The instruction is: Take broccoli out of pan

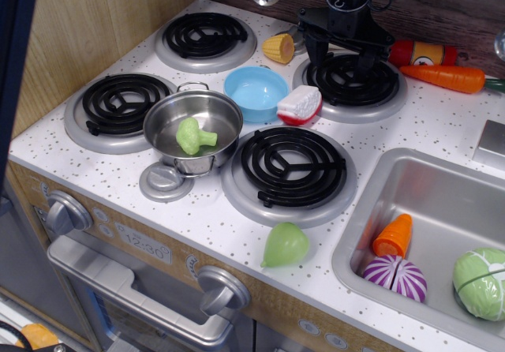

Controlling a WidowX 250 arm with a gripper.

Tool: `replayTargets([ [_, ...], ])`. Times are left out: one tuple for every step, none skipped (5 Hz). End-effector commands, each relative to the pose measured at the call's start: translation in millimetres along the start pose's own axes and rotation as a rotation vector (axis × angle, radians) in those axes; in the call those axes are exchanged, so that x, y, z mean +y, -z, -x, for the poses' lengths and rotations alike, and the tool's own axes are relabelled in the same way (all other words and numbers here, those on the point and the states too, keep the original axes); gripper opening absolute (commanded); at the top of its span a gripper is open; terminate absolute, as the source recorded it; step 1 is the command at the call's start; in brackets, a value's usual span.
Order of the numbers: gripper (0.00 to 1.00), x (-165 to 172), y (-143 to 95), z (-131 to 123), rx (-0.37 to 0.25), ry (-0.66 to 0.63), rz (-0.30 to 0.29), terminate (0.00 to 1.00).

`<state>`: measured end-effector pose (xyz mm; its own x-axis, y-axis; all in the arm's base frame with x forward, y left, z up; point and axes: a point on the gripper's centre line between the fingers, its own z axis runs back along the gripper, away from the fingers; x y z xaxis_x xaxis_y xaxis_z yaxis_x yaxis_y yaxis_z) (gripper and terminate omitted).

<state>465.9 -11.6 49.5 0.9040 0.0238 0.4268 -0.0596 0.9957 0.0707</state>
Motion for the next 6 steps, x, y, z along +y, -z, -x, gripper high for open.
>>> replayTargets([
  [1.00,0.0,0.0,0.0,0.000,0.000,0.000,0.00],
  [1.00,7.7,-46.6,6.0,0.045,-0.043,-0.067,0.00],
  [1.00,12.0,-79.1,11.3,0.063,-0.063,-0.123,0.00],
  [1.00,24.4,-107.8,26.8,0.120,-0.107,-0.159,0.00],
  [1.00,40.0,-122.3,51.7,0.189,-0.140,-0.169,0.00],
  [1.00,57.2,-118.5,79.9,0.212,-0.151,-0.183,0.00],
])
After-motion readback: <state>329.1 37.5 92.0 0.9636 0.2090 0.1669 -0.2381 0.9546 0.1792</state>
